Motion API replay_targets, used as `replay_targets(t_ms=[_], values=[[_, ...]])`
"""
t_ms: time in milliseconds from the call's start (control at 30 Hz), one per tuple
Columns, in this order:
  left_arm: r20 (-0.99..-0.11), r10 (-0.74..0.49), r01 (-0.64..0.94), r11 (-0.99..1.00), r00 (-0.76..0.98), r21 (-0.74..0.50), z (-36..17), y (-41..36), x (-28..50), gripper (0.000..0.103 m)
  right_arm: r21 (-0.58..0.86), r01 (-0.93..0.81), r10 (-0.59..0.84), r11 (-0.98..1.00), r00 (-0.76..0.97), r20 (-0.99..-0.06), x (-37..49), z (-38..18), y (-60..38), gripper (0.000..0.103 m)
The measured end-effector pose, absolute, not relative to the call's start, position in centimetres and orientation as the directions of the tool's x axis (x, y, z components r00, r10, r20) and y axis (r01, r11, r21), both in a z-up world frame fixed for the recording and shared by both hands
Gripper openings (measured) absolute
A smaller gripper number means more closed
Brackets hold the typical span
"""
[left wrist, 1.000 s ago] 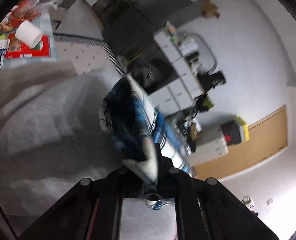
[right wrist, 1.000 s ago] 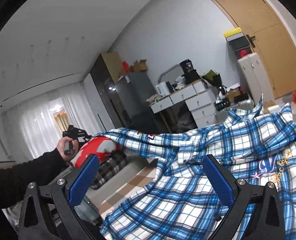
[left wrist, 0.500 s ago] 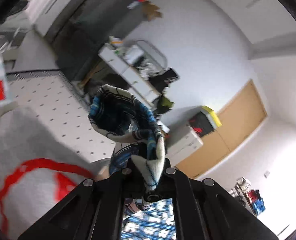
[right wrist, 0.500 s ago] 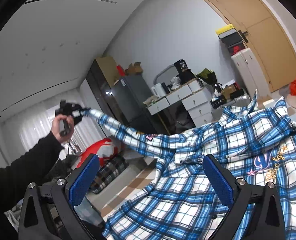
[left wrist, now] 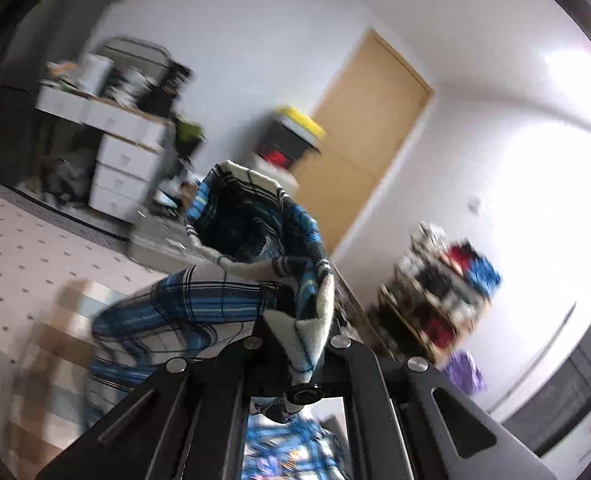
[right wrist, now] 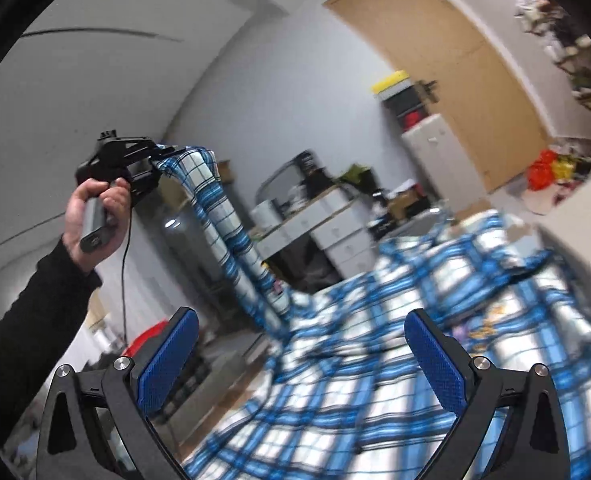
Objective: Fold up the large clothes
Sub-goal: 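Carry the sleeve across the shirt body with the left gripper and release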
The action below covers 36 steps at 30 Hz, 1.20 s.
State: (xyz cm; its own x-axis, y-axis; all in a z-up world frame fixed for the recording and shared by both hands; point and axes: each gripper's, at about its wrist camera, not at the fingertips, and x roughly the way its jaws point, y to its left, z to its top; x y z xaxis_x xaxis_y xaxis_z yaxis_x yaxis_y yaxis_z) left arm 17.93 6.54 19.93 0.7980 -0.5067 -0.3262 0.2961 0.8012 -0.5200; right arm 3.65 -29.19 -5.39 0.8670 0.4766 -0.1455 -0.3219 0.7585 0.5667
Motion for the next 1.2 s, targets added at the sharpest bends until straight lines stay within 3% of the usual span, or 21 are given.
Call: replay_targets(t_ms=[167,367,500,733,833,900,933,1000,1067,1200], values=[[-0.435,-0.617,0.347,0.758,0.655,-0.552,12.9,-0.1,20.8,0.0,0.603,-0.185,0.362,0.776,0.914,-0.185,3.5,-6.0,-33.2,0.103],[-0.588,-0.59,0.326,0.803,0.553,-0.499,3.0,-5.1,23.7,0.0,0.616,-0.139,0.285,0.775,0.947,-0.146,2.2,-5.8,-36.4,0.103],[-0.633,-0.556,0.329,0.83,0.538,-0.449,-0.3,-7.0,24.4,0.0,0.626,-0.152,0.294,0.765,0.947,-0.128,2.5,-5.9,-36.9,0.103],[-0.699,-0.543,0.343,0.839,0.465,-0.423,-0.2,-11.9,25.5,0.0,0.605,-0.18,0.337,0.776,0.928,-0.156,3.3,-6.3,-35.8,0.103],[-0.782,-0.497,0.291,0.865,0.376,-0.41,-1.2,-12.2,25.6,0.016,0.583,-0.183,0.332,0.792,0.93,-0.159,3.1,-6.2,-35.5,0.103],[-0.803,-0.499,0.322,0.857,0.324,-0.403,-1.6,-11.7,24.1,0.039,0.571,-0.179,0.325,0.801,0.932,-0.163,3.1,-6.2,-35.4,0.103],[-0.803,-0.491,0.347,0.858,0.337,-0.379,-1.1,-11.9,23.6,0.043,0.572,-0.172,0.321,0.802,0.932,-0.169,3.2,-6.3,-35.4,0.103],[-0.792,-0.474,0.393,0.861,0.386,-0.324,0.0,-10.6,21.4,0.069,0.587,-0.162,0.324,0.793,0.929,-0.181,3.5,-6.6,-35.4,0.103],[-0.771,-0.467,0.413,0.863,0.434,-0.29,1.6,-8.4,19.9,0.078,0.593,-0.154,0.325,0.79,0.926,-0.193,3.5,-6.7,-35.3,0.103],[-0.756,-0.335,0.374,0.919,0.563,-0.129,3.8,-2.2,18.1,0.08,0.579,-0.156,0.331,0.8,0.92,-0.21,3.7,-6.6,-34.4,0.103]])
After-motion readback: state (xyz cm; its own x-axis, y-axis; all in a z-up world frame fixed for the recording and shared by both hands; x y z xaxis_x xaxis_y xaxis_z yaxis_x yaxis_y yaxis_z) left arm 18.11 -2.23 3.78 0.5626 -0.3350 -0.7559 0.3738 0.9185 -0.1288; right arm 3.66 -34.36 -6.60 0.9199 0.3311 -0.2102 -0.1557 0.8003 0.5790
